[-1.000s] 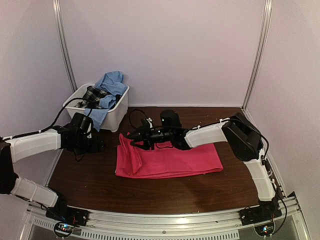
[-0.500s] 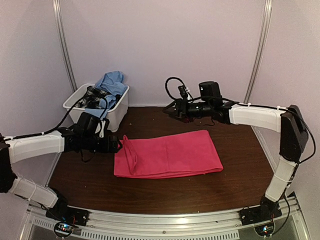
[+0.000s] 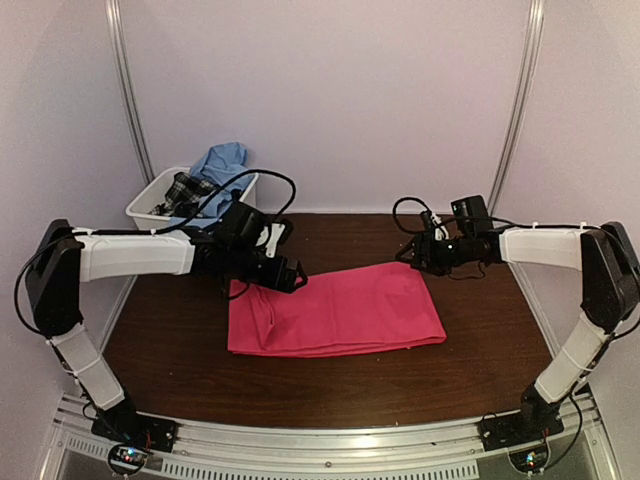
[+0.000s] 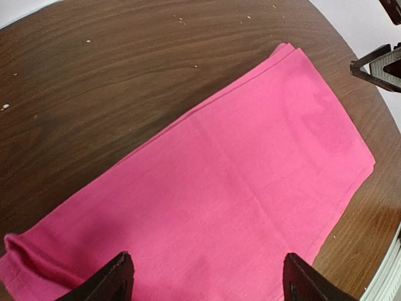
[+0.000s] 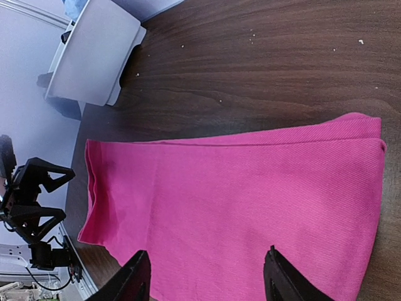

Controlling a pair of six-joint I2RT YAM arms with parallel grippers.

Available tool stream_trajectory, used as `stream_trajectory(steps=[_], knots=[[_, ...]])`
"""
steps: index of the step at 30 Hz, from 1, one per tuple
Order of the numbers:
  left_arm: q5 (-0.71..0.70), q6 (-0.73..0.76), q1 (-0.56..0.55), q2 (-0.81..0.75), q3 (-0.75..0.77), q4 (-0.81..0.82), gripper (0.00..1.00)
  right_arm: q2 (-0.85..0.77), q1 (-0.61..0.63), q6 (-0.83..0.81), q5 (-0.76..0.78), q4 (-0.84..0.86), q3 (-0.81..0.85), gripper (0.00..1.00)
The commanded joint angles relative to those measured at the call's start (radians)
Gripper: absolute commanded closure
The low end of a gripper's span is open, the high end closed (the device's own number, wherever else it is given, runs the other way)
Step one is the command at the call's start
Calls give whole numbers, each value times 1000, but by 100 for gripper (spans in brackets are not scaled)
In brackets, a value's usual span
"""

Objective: Fold and stack the mixed laundry pile
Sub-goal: Adjust the rectangle-folded trousers at the center of the board, then pick up the rectangle-folded trousers from the center of the board.

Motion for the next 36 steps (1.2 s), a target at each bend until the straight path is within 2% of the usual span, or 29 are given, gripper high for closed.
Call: stream_trajectory(steps=[1, 8, 11, 17, 23, 26, 27, 31, 34, 36], knots=[[90, 28, -6, 121, 101, -52, 18, -8, -37, -41, 26, -29, -53, 39], [-61, 7, 0, 169, 94, -253, 20, 42, -64, -44, 14, 2, -140, 42], [-152, -6, 19, 117, 16, -336, 21, 54, -67, -55, 15, 3, -164, 46], [-308, -23, 74, -24, -128, -448, 21, 36, -79, -69, 40, -24, -207, 46], [-305, -34, 95, -81, -165, -395, 17, -54, -116, -64, 87, -61, -252, 32], [-284, -48, 105, -85, -159, -366, 16, -85, -149, -62, 84, -64, -277, 29], [-282, -50, 109, -87, -154, -362, 15, -88, -150, -68, 74, -66, -282, 30], [-258, -38, 115, -125, -125, -327, 16, -136, -146, -51, -54, 4, -317, 45], [-196, -16, 114, -158, -105, -267, 16, -172, -114, 0, -170, 61, -316, 51], [-146, -9, 112, -161, -91, -228, 17, -174, -59, 14, -192, 71, -301, 51]])
